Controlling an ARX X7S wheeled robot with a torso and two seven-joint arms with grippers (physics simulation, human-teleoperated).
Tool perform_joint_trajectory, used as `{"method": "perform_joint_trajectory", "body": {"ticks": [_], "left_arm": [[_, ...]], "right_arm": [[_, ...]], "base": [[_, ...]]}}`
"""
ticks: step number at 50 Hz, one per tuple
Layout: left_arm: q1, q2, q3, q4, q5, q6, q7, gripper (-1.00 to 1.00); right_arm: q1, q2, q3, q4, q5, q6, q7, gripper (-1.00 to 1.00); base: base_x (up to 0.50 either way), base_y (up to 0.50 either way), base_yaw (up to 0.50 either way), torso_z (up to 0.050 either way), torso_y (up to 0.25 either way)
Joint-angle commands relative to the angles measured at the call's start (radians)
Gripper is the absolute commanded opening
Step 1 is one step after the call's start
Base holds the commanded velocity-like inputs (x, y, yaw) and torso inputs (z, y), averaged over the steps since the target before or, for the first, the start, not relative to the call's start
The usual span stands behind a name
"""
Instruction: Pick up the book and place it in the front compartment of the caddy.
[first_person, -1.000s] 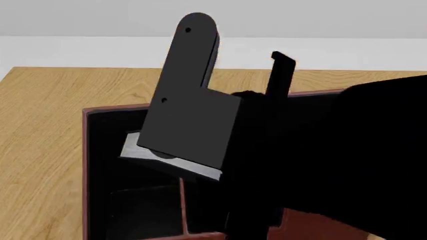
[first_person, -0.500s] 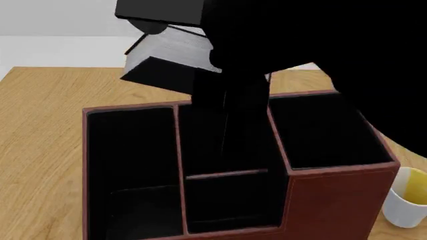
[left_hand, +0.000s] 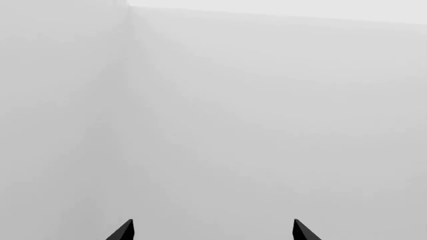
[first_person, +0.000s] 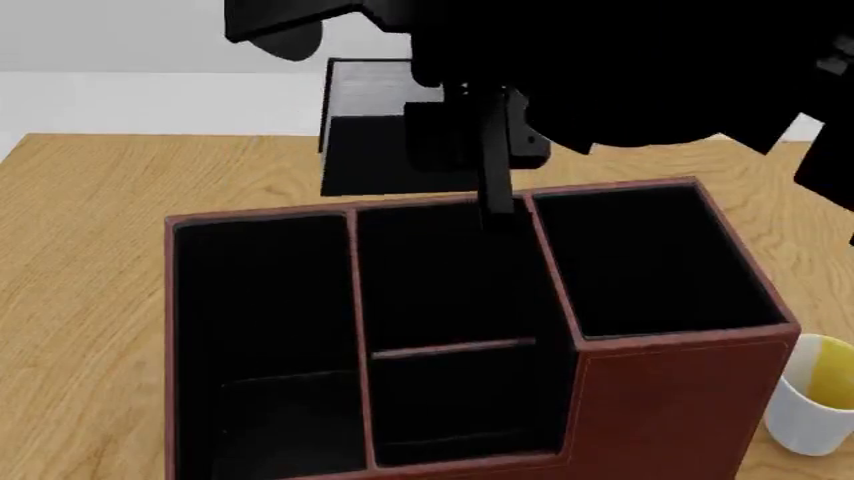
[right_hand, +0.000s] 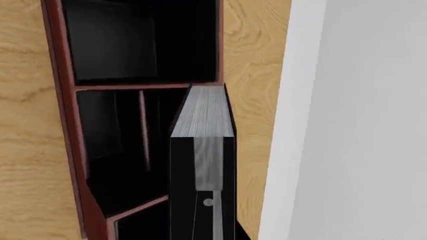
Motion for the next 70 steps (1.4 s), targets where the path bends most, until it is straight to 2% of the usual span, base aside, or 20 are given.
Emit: {"method": "perform_joint_trajectory", "body": {"ticks": [1,20,61,70], "left_arm": [[-0.003,0.005,0.003,-0.006,0.003,0.0,0.005,1.0],[0.014,0.025,0.014,-0.033,0.027,0.018,0.026,1.0],[0.045,-0.019,-0.008,0.003,0.013,0.023,-0.008,1.0],[0.067,-0.038,-0.02,0.014,0.015,0.035,-0.021,1.0]], "right_arm": [[-0.055,-0.077,-0.059,0.134,-0.149,-0.145,-0.063,-1.0],[-0.211,-0.105,-0.094,0.232,-0.196,-0.213,-0.01,-1.0],[-0.428,-0.188,-0.076,0.542,-0.234,-0.352,0.054,-1.0],[-0.481,-0.234,-0.068,0.67,-0.249,-0.434,0.057,-1.0]], "base": [[0.0,0.0,0.0,0.0,0.0],[0.0,0.0,0.0,0.0,0.001],[0.0,0.0,0.0,0.0,0.001],[0.0,0.0,0.0,0.0,0.002]]}}
